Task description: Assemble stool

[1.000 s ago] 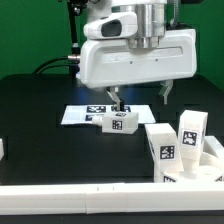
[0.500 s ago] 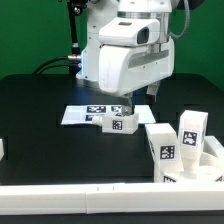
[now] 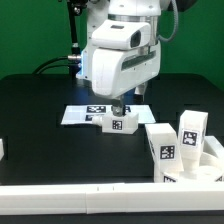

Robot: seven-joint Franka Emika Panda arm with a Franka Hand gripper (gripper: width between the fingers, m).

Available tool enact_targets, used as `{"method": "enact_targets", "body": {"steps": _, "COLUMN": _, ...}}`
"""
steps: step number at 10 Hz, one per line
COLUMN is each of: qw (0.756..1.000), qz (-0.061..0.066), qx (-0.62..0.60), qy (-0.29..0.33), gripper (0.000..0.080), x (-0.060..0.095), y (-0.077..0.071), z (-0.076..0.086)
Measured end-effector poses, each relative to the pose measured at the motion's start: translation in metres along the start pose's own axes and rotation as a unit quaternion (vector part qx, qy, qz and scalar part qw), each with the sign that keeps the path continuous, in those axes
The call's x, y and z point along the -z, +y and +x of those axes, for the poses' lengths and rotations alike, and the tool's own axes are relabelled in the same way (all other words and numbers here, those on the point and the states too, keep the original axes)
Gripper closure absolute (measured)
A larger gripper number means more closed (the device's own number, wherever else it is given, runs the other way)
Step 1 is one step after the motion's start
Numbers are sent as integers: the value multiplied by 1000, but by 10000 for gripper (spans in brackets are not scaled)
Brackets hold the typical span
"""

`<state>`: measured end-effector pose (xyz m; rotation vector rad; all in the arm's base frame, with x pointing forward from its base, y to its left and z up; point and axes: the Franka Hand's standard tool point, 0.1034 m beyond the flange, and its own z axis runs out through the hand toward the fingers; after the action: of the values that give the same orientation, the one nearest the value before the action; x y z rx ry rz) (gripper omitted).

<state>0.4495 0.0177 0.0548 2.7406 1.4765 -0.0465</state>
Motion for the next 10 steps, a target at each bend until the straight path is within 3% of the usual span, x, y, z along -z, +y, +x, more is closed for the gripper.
{"method": "enact_targets", "body": {"steps": 1, "qw": 1000, "qz": 11, "qx": -12, "qy": -11, "gripper": 151, "x": -9, "y": -16, "z": -8}}
{"method": "enact_targets", "body": {"steps": 2, "qw": 1000, "qz": 18, "qx": -14, "qy": -18, "gripper": 151, "x": -15, "y": -24, "z": -15}}
{"method": "enact_targets", "body": {"steps": 6, "qw": 1000, "qz": 12, "qx": -7, "qy": -14, "gripper": 151, "x": -16, "y": -22, "z": -16}}
{"method": "enact_targets", "body": {"steps": 7, "qw": 1000, "qz": 6, "qx": 7, "qy": -14, "gripper": 151, "x": -23, "y": -28, "z": -25}}
{"method": "enact_targets", "body": {"steps": 9, "qw": 1000, "qz": 9, "qx": 12, "qy": -21, "gripper": 151, "x": -36, "y": -26, "z": -43}}
{"method": "enact_targets", "body": {"steps": 10, "qw": 1000, "qz": 7, "qx": 9, "qy": -20, "gripper": 236, "x": -34, "y": -26, "z": -41}}
